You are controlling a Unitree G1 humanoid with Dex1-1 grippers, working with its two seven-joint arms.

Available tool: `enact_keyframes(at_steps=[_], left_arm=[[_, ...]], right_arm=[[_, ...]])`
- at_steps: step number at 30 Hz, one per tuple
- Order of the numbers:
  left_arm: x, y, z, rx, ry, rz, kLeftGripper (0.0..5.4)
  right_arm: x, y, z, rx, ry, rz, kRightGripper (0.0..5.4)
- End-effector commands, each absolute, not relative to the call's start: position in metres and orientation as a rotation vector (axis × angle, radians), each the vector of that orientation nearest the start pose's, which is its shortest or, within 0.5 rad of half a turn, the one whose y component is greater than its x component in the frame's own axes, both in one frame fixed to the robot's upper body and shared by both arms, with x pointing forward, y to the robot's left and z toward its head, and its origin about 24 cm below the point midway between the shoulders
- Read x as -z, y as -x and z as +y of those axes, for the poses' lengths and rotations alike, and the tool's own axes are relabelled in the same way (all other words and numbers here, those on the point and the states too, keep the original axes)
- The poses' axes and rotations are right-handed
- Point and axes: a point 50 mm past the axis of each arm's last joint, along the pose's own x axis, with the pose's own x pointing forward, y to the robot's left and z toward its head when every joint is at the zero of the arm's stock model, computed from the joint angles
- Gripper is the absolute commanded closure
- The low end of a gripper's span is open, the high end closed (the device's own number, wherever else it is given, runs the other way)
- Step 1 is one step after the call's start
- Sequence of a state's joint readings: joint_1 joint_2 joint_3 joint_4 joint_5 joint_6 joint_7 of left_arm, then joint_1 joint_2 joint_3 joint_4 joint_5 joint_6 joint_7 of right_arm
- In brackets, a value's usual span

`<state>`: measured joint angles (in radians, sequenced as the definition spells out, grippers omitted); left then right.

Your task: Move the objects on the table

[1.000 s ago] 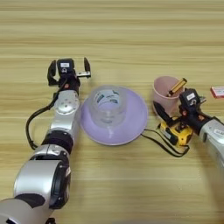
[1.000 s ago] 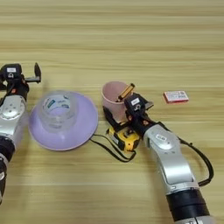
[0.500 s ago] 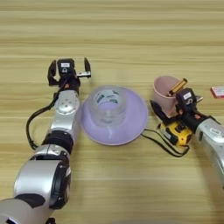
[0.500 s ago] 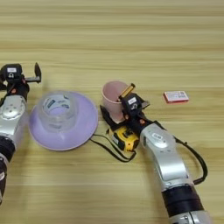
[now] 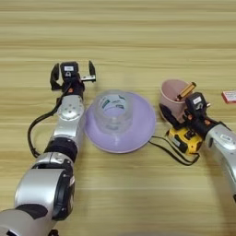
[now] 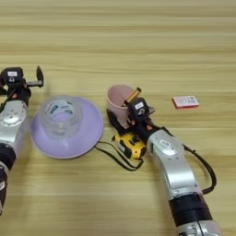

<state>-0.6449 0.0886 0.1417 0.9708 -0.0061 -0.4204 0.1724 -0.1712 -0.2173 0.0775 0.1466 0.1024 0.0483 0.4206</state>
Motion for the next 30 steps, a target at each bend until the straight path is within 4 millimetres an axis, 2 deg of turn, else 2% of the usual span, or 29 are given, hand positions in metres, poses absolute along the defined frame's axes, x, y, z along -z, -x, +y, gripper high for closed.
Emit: enact_keyframes(at_steps=[1, 5, 15, 23, 30], left_arm=[[-0.050, -0.355, 0.161, -0.170, -0.029, -0.076, 0.00], [-0.051, -0.355, 0.160, -0.170, -0.029, -0.077, 0.00], [-0.051, -0.355, 0.160, -0.170, -0.029, -0.078, 0.00], [-0.051, -0.355, 0.161, -0.170, -0.029, -0.077, 0.00], [-0.051, -0.355, 0.161, -0.171, -0.029, -0.075, 0.00]], right_arm=[[-0.052, -0.280, -0.160, -0.453, 0.127, 0.048, 1.07], [-0.053, -0.275, -0.183, -0.376, 0.125, 0.055, 1.07], [-0.050, -0.264, -0.213, -0.270, 0.124, 0.076, 1.07], [-0.042, -0.264, -0.227, -0.214, 0.152, 0.103, 1.07], [-0.036, -0.265, -0.227, -0.220, 0.160, 0.118, 1.07]])
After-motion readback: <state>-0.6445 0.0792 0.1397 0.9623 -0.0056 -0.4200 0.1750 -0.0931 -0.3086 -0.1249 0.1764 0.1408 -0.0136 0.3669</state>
